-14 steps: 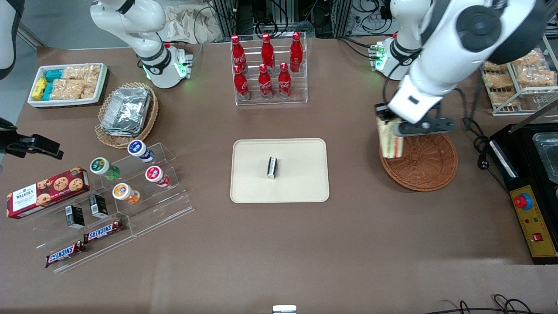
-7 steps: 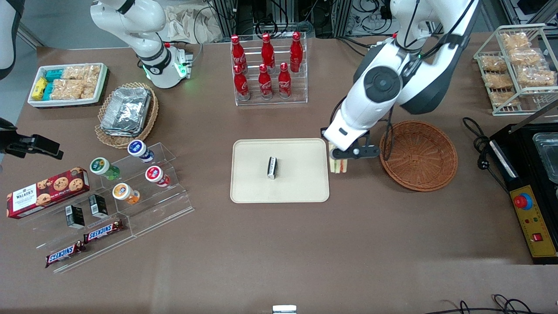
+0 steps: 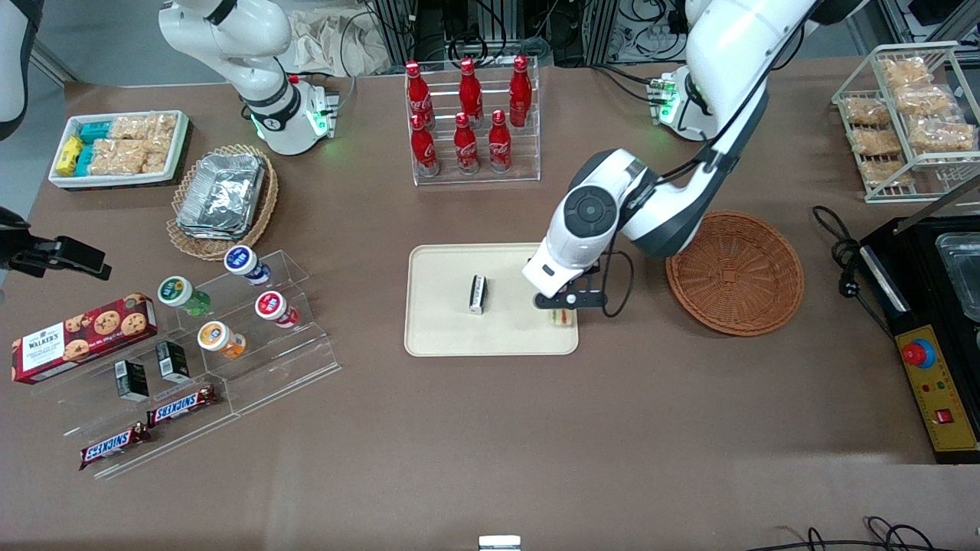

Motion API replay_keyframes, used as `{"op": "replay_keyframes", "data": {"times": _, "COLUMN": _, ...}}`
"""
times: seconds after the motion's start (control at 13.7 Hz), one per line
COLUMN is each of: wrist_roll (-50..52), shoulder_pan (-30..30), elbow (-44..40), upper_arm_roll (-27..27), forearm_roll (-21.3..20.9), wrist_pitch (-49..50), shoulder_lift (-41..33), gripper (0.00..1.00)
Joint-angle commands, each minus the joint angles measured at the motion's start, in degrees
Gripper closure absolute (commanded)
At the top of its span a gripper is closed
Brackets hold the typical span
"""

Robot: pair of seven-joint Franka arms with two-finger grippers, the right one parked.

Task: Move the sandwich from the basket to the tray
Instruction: 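Carry the sandwich toward the white tray with the left gripper, then lower the sandwich onto the tray beside the black box and release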

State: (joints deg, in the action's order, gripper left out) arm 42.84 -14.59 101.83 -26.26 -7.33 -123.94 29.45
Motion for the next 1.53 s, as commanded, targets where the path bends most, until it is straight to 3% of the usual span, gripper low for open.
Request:
{"op": "replay_keyframes", "data": {"times": 0.0, "wrist_roll": 1.7, "shoulder_pan": -1.2, "elbow": -1.1, "upper_arm_roll": 0.2, "forearm_roll": -2.2, "wrist_pitch": -2.8, "shoulder_lift": 3.4, "gripper": 1.00}}
{"op": "replay_keyframes", "data": {"times": 0.07, "wrist_roll": 2.4, "shoulder_pan": -1.4, "elbow": -1.1, "upper_arm_roll": 0.2, "forearm_roll": -3.7, "wrist_pitch": -3.5, "shoulder_lift": 4.2, "gripper": 0.99}}
{"op": "replay_keyframes", "data": {"times": 0.22, "wrist_roll": 4.6, "shoulder_pan": -1.4, "elbow": -1.1, "upper_arm_roll": 0.2, "forearm_roll": -6.7, "wrist_pitch": -3.7, "shoulder_lift": 5.8, "gripper": 0.82}}
{"op": "replay_keyframes", "data": {"times": 0.29, "wrist_roll": 4.8, "shoulder_pan": -1.5, "elbow": -1.1, "upper_arm_roll": 0.2, "forearm_roll": -7.4, "wrist_pitch": -3.7, "shoulder_lift": 6.1, "gripper": 0.52}}
{"op": "replay_keyframes", "data": {"times": 0.36, "wrist_roll": 4.8, "shoulder_pan": -1.5, "elbow": -1.2, "upper_arm_roll": 0.2, "forearm_roll": -7.5, "wrist_pitch": -3.8, "shoulder_lift": 6.1, "gripper": 0.01}}
{"op": "replay_keyframes", "data": {"times": 0.88, "wrist_roll": 11.6, "shoulder_pan": -1.3, "elbow": -2.0, "upper_arm_roll": 0.0, "forearm_roll": -7.1, "wrist_pitch": -3.0, "shoulder_lift": 2.6, "gripper": 0.00}}
{"op": "replay_keyframes", "data": {"times": 1.24, "wrist_roll": 14.4, "shoulder_pan": 1.5, "elbow": -3.6, "upper_arm_roll": 0.2, "forearm_roll": -4.9, "wrist_pitch": 5.8, "shoulder_lift": -8.9, "gripper": 0.00}}
{"op": "replay_keyframes", "data": {"times": 1.46, "wrist_roll": 13.2, "shoulder_pan": 8.3, "elbow": -3.6, "upper_arm_roll": -0.8, "forearm_roll": -3.4, "wrist_pitch": 12.3, "shoulder_lift": -15.7, "gripper": 0.00}}
